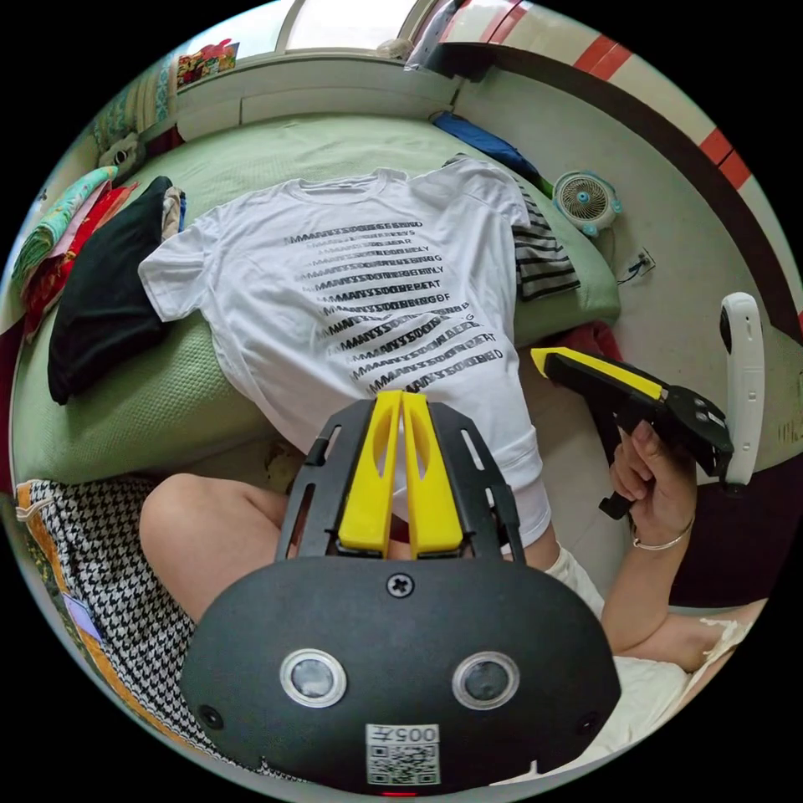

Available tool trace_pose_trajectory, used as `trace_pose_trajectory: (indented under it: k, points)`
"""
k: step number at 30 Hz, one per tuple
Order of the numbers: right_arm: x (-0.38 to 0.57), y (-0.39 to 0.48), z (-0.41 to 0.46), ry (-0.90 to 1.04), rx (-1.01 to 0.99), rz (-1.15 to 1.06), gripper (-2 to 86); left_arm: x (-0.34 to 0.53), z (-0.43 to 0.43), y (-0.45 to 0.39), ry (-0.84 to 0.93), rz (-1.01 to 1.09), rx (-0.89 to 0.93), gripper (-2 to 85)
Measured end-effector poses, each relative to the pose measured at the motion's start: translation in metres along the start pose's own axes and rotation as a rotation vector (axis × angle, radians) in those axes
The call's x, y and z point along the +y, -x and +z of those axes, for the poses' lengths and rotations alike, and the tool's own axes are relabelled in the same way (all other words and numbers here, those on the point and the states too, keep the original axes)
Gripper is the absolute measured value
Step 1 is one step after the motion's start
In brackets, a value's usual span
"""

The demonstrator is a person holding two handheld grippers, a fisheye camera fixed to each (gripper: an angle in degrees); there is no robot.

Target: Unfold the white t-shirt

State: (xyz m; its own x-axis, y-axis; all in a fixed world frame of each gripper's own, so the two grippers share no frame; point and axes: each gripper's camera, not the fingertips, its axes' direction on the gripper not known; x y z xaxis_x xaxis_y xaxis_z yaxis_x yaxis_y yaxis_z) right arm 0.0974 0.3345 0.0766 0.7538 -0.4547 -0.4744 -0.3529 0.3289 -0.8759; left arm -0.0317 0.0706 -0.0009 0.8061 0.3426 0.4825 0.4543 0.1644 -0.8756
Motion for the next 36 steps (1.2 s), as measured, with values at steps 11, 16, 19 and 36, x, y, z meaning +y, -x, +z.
trace_pose_trajectory:
  k: [11, 16, 19, 36]
  points:
    - [0.004, -0.009, 0.009, 0.015, 0.001, 0.030, -1.2, -0.011, 0.016, 0.003, 0.029, -0.014, 0.017, -0.6]
    - [0.005, -0.015, 0.011, 0.016, -0.012, 0.046, -1.2, -0.014, 0.021, 0.001, 0.036, -0.010, 0.021, -0.6]
    - [0.005, -0.016, 0.013, 0.023, -0.013, 0.048, -1.2, -0.016, 0.024, 0.000, 0.044, -0.009, 0.019, -0.6]
    - [0.005, -0.023, 0.019, 0.034, -0.019, 0.043, -1.2, -0.021, 0.033, -0.004, 0.056, -0.004, 0.030, -0.6]
